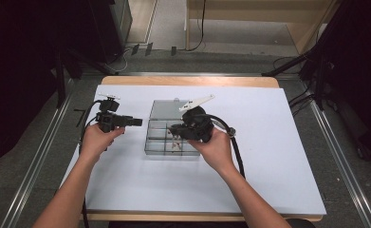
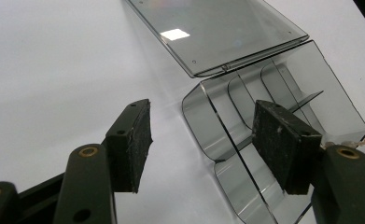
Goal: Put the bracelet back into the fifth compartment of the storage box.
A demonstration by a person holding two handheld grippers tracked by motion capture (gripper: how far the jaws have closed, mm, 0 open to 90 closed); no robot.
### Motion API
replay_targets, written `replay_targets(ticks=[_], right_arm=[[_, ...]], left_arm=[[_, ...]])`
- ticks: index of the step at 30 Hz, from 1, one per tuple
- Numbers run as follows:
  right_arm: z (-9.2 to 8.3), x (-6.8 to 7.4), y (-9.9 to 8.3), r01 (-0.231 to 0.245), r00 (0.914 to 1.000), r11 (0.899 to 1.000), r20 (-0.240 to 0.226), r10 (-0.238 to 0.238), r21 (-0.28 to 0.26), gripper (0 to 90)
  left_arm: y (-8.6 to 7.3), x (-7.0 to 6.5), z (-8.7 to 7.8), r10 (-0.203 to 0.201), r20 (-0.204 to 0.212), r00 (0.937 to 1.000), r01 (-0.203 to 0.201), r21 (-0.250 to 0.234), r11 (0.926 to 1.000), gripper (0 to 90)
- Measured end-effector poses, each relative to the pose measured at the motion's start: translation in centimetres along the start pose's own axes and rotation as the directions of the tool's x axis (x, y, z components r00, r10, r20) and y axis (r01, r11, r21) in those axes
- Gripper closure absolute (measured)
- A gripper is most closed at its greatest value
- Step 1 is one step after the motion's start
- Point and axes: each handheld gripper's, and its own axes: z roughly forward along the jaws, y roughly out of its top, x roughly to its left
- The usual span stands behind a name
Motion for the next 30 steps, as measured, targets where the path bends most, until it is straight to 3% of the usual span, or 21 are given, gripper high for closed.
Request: replay_targets(ticks=[12, 30], right_arm=[[1.3, -0.4, -0.8, -0.019, 0.9998, 0.999, -0.010, 0.019, 0.028, 85.6], [3.1, -1.3, -2.2, -0.039, 0.9992, 0.997, 0.014, 0.038, 0.060, 85.5]], left_arm=[[0.0, 0.0, 0.1, 0.004, 0.001, 1.0000, -0.004, 0.005, 1.0000, 38.5], [0.0, 0.0, 0.1, 0.005, 0.000, 1.0000, -0.005, 0.006, 1.0000, 38.4]])
